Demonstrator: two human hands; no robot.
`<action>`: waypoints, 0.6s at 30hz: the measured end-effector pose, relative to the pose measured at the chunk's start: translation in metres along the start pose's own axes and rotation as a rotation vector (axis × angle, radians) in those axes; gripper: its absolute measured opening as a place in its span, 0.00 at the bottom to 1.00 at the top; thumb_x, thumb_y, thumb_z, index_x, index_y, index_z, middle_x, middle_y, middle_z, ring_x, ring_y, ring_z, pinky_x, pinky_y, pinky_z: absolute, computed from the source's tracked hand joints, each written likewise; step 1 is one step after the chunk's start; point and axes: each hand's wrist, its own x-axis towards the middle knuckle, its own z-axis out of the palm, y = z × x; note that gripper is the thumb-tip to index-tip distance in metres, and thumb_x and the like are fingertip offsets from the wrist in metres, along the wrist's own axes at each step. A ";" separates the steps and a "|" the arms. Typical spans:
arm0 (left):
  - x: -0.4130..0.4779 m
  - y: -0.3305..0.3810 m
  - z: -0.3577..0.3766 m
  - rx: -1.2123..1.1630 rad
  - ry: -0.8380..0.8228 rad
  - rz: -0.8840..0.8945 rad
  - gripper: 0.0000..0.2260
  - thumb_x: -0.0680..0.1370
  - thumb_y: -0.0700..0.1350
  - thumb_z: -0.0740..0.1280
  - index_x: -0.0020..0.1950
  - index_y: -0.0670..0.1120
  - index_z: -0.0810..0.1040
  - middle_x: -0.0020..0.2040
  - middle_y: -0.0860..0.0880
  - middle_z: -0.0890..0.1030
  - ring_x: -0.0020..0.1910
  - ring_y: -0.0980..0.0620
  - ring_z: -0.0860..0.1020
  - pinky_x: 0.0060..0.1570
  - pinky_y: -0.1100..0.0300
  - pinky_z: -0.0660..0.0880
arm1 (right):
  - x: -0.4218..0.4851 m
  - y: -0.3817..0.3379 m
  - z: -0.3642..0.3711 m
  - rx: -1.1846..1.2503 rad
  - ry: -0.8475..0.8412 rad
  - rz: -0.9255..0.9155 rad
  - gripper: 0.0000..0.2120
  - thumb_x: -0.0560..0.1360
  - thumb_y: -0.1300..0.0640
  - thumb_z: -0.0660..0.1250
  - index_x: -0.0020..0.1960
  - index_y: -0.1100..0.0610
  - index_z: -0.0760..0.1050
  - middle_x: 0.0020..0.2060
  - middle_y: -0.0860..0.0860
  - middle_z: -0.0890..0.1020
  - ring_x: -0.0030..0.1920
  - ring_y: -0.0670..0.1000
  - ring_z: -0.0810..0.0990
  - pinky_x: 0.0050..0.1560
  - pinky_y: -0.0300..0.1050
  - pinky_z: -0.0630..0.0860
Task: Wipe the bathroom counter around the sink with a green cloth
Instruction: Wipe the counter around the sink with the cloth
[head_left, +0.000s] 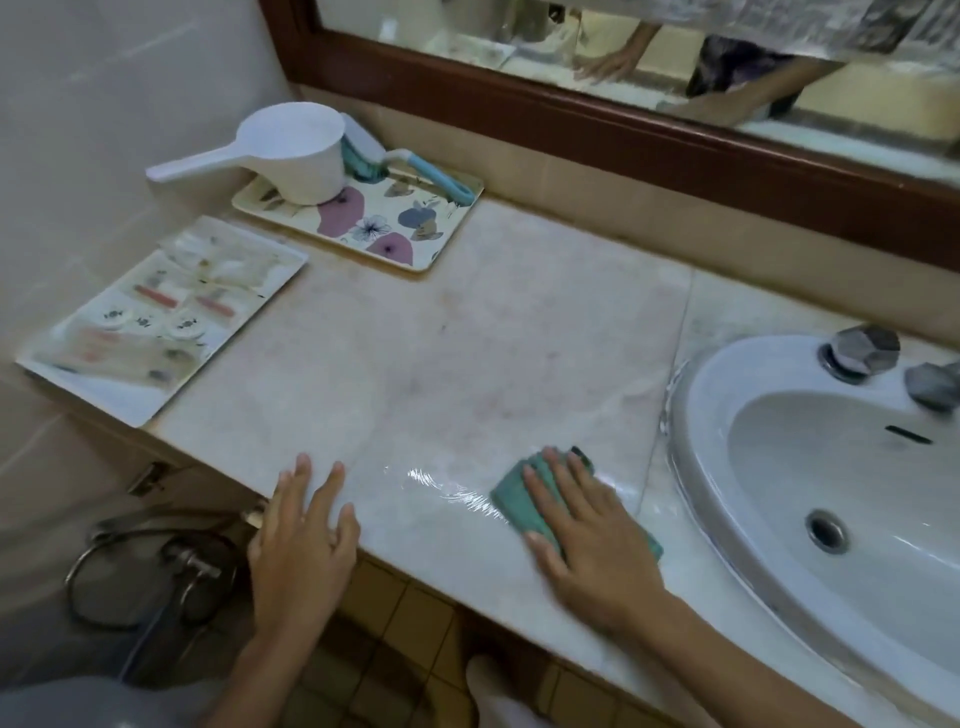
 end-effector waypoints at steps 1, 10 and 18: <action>0.000 0.000 0.000 -0.010 0.003 -0.001 0.22 0.80 0.52 0.61 0.74 0.60 0.65 0.79 0.55 0.55 0.78 0.51 0.52 0.66 0.39 0.61 | 0.010 0.023 -0.008 -0.009 0.025 0.102 0.30 0.79 0.38 0.44 0.78 0.42 0.40 0.78 0.44 0.41 0.77 0.47 0.38 0.75 0.50 0.50; 0.006 -0.004 0.000 -0.102 -0.052 -0.010 0.22 0.80 0.52 0.61 0.74 0.62 0.64 0.79 0.59 0.50 0.78 0.54 0.46 0.68 0.44 0.63 | 0.210 0.030 -0.026 0.014 0.127 0.585 0.30 0.81 0.45 0.47 0.79 0.57 0.48 0.77 0.62 0.49 0.76 0.65 0.46 0.74 0.59 0.49; 0.003 -0.012 -0.004 -0.144 0.014 0.084 0.21 0.80 0.60 0.50 0.73 0.62 0.64 0.78 0.61 0.51 0.75 0.65 0.43 0.69 0.54 0.57 | 0.087 -0.122 0.029 0.085 -0.002 -0.133 0.30 0.80 0.41 0.49 0.79 0.50 0.49 0.78 0.53 0.47 0.77 0.57 0.41 0.75 0.56 0.46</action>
